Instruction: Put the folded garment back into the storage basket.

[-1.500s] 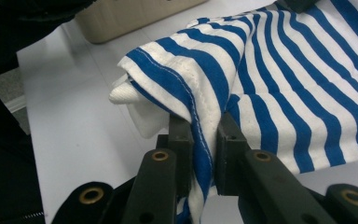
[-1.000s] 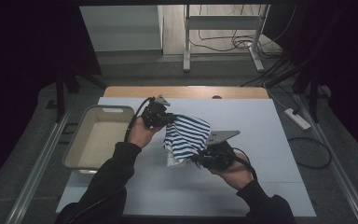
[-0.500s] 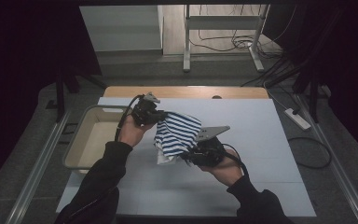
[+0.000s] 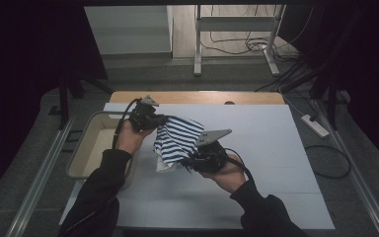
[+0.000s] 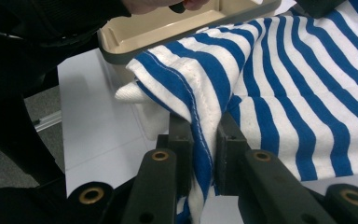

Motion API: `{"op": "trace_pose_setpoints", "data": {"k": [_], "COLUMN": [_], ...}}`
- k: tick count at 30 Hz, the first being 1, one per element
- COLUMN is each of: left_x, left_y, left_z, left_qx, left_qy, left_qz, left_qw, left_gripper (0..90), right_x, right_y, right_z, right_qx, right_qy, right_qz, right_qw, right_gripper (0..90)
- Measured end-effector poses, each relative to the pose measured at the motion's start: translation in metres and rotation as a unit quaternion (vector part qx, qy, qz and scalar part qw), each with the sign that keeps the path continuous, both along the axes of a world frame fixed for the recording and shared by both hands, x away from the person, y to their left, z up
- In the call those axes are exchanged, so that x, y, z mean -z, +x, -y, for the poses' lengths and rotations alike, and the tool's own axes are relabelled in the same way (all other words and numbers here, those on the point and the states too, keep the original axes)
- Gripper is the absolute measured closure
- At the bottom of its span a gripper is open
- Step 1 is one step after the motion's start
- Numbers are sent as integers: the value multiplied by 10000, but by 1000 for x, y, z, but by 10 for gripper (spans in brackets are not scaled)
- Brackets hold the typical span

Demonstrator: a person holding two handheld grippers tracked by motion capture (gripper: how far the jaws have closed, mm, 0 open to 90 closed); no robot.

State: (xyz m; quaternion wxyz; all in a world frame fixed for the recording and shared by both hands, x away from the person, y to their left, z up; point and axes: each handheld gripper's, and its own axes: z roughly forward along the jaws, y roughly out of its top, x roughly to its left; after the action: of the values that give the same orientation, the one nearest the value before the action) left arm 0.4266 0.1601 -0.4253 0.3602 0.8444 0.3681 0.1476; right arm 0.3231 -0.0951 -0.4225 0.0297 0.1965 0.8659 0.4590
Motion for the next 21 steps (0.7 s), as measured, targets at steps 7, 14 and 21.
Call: {"op": "trace_pose_setpoints", "data": {"k": [7,14,21], "left_x": [-3,-10,-13], "left_y": [-1,0,-1], "left_z": [-13,-25,-36], "left_qx": [-100,-165,-233], "left_qy": [-2,50,33], "left_qz": [6,28,33], "left_qw": [10000,9998,9997], "left_gripper": [834,834,834], "right_x": [-2,-6,-8], "right_y": [3,6,7], "right_z": [-11,-24,-35], "right_qx": [-57,-106,-141], "right_qy": [20,98,155], "right_qz": [8,5,12], "right_qw": [10000,9999,9998], "right_gripper": [800,800,800]}}
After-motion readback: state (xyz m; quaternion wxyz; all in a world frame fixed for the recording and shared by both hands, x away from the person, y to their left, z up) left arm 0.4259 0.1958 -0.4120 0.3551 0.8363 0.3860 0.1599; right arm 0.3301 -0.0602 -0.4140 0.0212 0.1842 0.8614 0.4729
